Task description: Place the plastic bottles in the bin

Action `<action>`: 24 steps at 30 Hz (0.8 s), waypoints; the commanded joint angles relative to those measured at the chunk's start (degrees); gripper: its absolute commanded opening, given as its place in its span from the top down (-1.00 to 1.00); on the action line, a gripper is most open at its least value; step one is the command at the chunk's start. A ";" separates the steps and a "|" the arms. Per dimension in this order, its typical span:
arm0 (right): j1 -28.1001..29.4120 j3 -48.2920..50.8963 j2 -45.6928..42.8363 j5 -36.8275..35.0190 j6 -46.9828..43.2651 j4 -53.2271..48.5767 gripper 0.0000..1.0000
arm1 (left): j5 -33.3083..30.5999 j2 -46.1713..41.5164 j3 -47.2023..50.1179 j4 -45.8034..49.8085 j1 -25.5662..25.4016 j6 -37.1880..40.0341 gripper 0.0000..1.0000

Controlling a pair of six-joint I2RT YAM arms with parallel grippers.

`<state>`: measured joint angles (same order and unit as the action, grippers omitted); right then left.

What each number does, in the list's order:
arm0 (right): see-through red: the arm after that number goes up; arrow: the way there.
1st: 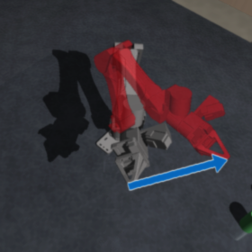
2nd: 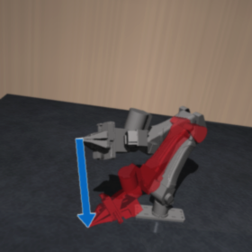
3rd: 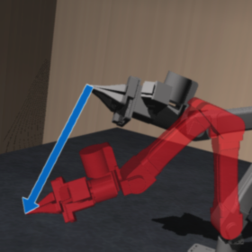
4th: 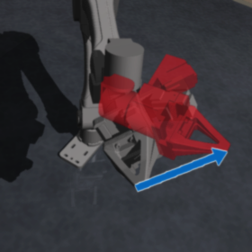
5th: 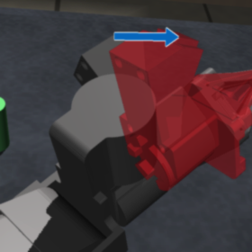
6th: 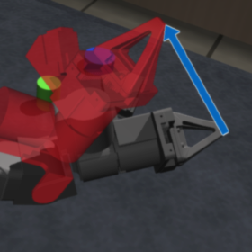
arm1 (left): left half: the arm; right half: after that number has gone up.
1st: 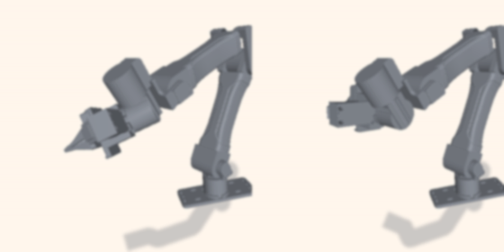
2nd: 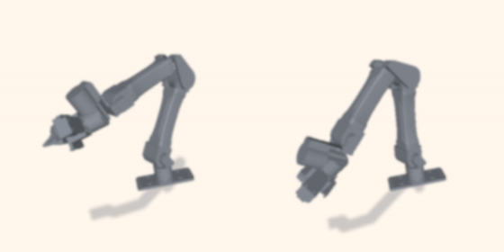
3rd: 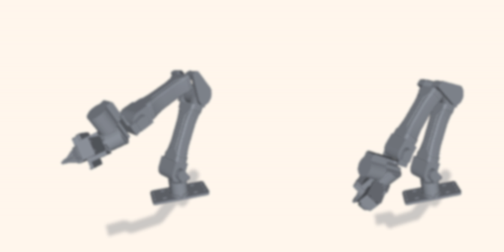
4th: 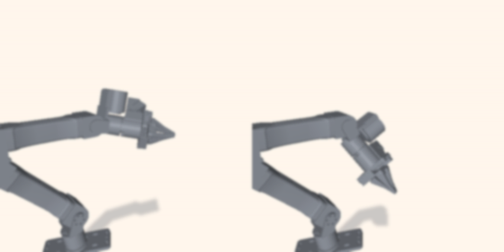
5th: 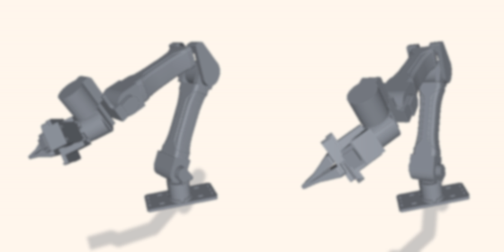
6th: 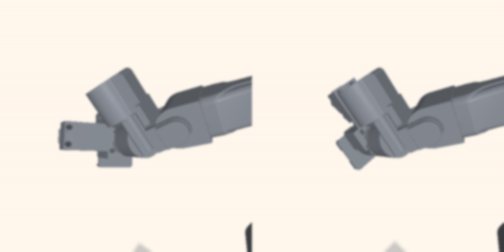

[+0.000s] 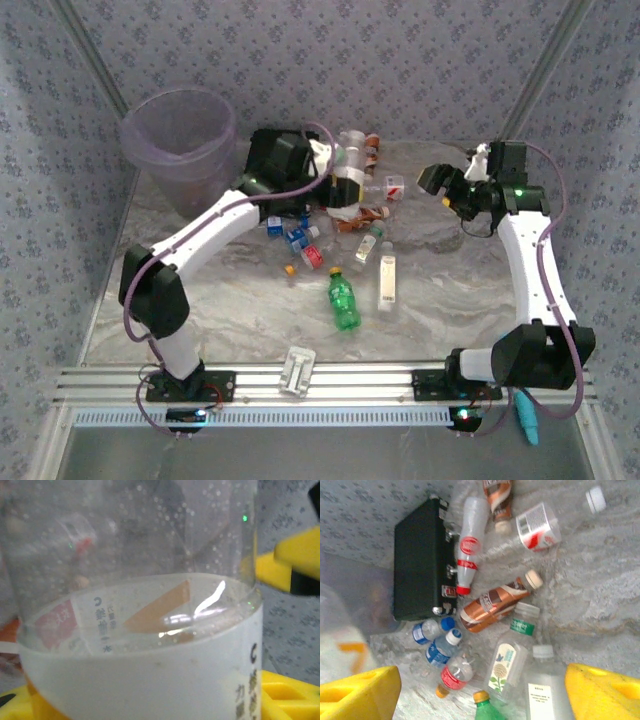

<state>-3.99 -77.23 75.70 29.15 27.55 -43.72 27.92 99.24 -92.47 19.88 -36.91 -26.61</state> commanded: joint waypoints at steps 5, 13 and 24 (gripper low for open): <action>-0.02 2.78 -2.33 -1.43 -2.18 -2.10 -0.73 | -6.59 -2.78 -14.31 13.09 10.92 10.95 1.00; -0.32 5.41 -2.85 -3.24 -5.07 -3.22 -0.73 | -8.03 -5.22 -21.23 12.72 25.32 12.39 1.00; -0.32 6.29 -3.10 -5.06 -8.54 -5.97 -0.72 | -16.11 1.31 -28.33 18.30 36.85 15.41 1.00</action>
<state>-4.01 -71.79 73.78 25.43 21.30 -47.03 14.55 98.06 -118.37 35.44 -0.93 -13.52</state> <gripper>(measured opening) 0.859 0.612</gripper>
